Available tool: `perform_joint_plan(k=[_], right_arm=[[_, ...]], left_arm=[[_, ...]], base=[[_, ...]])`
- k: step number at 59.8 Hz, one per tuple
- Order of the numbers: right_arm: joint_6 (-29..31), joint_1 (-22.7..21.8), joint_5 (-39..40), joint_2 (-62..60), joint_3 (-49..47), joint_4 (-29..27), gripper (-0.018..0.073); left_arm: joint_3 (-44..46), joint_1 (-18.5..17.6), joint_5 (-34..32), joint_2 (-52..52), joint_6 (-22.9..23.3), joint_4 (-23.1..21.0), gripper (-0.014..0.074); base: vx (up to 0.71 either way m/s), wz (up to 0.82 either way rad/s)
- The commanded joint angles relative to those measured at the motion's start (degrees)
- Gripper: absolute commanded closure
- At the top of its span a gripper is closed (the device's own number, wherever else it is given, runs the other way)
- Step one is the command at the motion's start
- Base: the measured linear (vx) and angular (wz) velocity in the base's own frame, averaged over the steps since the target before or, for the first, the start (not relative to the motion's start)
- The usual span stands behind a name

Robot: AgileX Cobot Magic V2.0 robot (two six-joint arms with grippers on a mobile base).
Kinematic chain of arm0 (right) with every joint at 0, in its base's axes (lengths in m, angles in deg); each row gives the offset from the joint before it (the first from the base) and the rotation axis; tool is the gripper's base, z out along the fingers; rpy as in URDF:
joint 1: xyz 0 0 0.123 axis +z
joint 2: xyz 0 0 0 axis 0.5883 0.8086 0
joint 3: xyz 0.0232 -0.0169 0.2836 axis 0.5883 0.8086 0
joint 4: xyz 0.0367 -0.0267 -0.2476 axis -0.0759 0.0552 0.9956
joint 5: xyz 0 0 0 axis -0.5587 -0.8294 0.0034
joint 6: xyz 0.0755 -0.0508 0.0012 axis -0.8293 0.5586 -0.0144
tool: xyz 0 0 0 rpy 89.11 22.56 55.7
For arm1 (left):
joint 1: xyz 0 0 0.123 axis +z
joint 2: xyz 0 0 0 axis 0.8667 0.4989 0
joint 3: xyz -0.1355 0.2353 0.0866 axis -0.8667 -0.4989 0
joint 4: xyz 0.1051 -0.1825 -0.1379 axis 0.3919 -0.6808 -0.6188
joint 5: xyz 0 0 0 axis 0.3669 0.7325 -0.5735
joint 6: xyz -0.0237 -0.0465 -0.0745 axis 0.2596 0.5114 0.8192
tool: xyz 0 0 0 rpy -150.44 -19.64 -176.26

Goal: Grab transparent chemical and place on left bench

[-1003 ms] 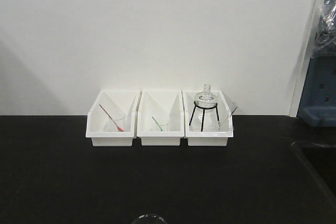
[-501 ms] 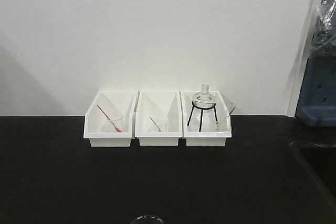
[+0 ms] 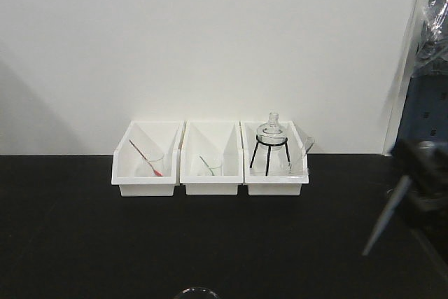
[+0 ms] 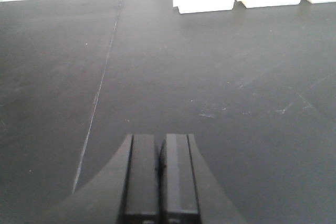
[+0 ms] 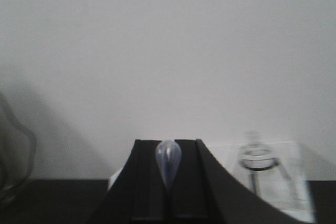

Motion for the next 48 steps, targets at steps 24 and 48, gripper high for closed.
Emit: perform_joint_plan(k=[24,48], right_arm=[[-8.66,16.8,15.54,31.82,-20.37,21.98,0.0561],[-1.36,19.93,18.45,44.08,-25.59,20.16,0.0529]], left_arm=[[-0.93,-0.1,-4.49,-1.1,0.45,-0.04,0.06],[-0.93,-0.1,-4.49,-1.1,0.45,-0.04,0.06]], base=[[0.0,0.0],[0.0,0.0]])
